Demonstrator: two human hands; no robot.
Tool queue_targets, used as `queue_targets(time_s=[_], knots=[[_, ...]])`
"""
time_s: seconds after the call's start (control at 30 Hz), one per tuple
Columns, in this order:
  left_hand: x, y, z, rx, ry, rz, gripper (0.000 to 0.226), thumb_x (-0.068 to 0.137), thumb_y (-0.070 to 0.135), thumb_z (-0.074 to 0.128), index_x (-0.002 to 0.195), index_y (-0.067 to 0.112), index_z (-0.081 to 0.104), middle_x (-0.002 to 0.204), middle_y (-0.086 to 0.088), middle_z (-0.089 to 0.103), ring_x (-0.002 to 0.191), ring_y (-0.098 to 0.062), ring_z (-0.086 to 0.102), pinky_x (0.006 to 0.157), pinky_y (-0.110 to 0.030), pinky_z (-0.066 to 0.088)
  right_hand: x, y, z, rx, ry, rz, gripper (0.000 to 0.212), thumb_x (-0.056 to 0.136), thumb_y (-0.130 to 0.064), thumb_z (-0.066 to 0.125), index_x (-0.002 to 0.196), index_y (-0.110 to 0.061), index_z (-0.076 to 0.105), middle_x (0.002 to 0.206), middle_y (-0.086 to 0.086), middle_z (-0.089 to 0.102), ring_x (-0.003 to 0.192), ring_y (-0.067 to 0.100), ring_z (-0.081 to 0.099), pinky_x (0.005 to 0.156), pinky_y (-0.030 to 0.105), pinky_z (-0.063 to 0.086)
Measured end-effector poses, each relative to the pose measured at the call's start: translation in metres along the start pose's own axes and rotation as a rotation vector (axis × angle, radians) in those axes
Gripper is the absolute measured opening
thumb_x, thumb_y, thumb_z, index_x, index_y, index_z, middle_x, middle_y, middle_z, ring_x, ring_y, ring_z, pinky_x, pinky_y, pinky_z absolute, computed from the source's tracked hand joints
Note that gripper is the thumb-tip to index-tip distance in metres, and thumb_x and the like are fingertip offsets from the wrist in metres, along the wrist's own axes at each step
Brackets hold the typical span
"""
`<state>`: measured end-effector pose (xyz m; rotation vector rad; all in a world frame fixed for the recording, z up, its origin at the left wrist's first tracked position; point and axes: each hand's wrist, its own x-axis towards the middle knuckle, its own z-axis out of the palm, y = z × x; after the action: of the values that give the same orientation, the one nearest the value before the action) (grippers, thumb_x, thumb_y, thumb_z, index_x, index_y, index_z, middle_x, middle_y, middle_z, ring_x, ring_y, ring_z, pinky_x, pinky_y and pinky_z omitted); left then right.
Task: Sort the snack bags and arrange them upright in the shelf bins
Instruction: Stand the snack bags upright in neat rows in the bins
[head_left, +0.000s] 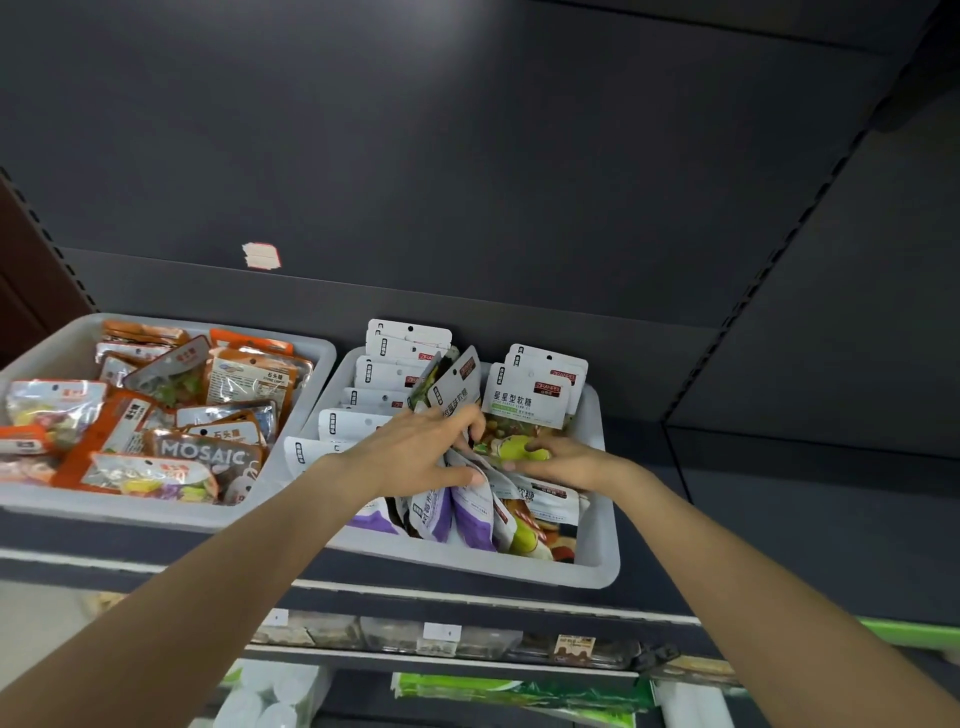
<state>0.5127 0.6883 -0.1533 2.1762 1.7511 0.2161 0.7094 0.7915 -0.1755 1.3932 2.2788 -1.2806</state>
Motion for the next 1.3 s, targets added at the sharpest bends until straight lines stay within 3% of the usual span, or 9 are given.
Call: queue_targets(time_s=[0.2,0.37,0.5,0.6,0.73,0.87,1.0,1.17,1.3], knots=[[-0.003,0.001,-0.005,0.150,-0.200,0.029,0.045,0.086,0.060,0.052,0.128,0.043,0.054,0.122,0.014,0.059,0.110,-0.010,0.038,0.084,-0.031,0.025,-0.004,0.000,0.008,0.105,0.049,-0.027,0.065,0.079,-0.043,0.071,0.132,-0.013,0.049,0.128,-0.009,0.047,0.116,0.013,0.045,0.094,0.023,0.042],[-0.002,0.002,-0.005,0.155,-0.234,0.023,0.050,0.083,0.064,0.053,0.129,0.044,0.053,0.127,0.016,0.057,0.109,-0.011,0.037,0.083,-0.031,0.024,0.000,0.005,0.015,0.396,0.278,-0.007,0.079,0.071,-0.015,0.081,0.139,-0.009,0.041,0.138,0.006,0.048,0.123,0.021,0.049,0.104,0.036,0.043],[-0.005,0.003,-0.003,0.148,-0.220,0.029,0.054,0.081,0.067,0.052,0.130,0.045,0.051,0.130,0.018,0.055,0.109,-0.011,0.038,0.085,-0.031,0.025,-0.006,-0.005,0.017,0.749,0.380,-0.017,0.086,0.073,0.010,0.073,0.144,-0.009,0.029,0.122,0.007,0.057,0.107,0.020,0.056,0.085,0.032,0.052],[-0.008,0.003,-0.001,0.160,-0.193,0.028,0.061,0.077,0.073,0.050,0.133,0.048,0.046,0.132,0.016,0.054,0.112,-0.012,0.039,0.088,-0.032,0.028,-0.007,-0.014,0.011,0.905,0.403,0.010,0.074,0.073,0.012,0.070,0.138,-0.005,0.039,0.118,0.011,0.061,0.100,0.025,0.061,0.075,0.032,0.054],[-0.009,0.006,-0.001,0.196,-0.154,0.017,0.066,0.079,0.072,0.050,0.139,0.047,0.036,0.133,0.010,0.053,0.117,-0.014,0.039,0.090,-0.032,0.027,-0.013,-0.020,-0.006,0.913,0.427,0.016,0.042,0.078,0.010,0.066,0.116,-0.007,0.060,0.113,0.014,0.065,0.093,0.026,0.063,0.065,0.032,0.056],[-0.007,0.008,-0.001,0.155,-0.133,-0.018,0.064,0.082,0.069,0.049,0.139,0.044,0.038,0.129,0.005,0.056,0.120,-0.014,0.037,0.088,-0.031,0.023,-0.019,-0.012,-0.023,0.837,0.659,-0.084,0.028,0.080,0.002,0.067,0.100,-0.016,0.060,0.107,0.009,0.066,0.096,0.027,0.064,0.082,0.039,0.053],[-0.005,0.010,0.001,0.128,-0.121,-0.056,0.061,0.083,0.071,0.044,0.136,0.041,0.044,0.126,0.004,0.058,0.120,-0.013,0.038,0.092,-0.031,0.023,-0.016,0.001,-0.011,0.776,0.626,-0.093,0.027,0.085,-0.003,0.065,0.104,-0.018,0.053,0.113,0.007,0.064,0.097,0.023,0.063,0.081,0.037,0.054],[0.001,0.016,0.002,0.068,-0.106,-0.129,0.067,0.080,0.076,0.035,0.139,0.044,0.035,0.123,0.002,0.060,0.120,-0.015,0.041,0.096,-0.034,0.026,-0.012,0.006,-0.004,0.564,0.487,-0.051,0.066,0.080,0.010,0.062,0.134,-0.021,0.039,0.127,0.005,0.054,0.117,0.022,0.052,0.097,0.042,0.047],[0.004,0.017,0.004,0.068,-0.058,-0.154,0.065,0.082,0.074,0.039,0.138,0.042,0.039,0.125,0.003,0.060,0.123,-0.016,0.042,0.099,-0.036,0.026,-0.013,0.005,-0.022,0.435,0.455,-0.053,0.046,0.087,-0.014,0.065,0.130,-0.016,0.051,0.128,0.004,0.057,0.114,0.021,0.057,0.098,0.039,0.048]])
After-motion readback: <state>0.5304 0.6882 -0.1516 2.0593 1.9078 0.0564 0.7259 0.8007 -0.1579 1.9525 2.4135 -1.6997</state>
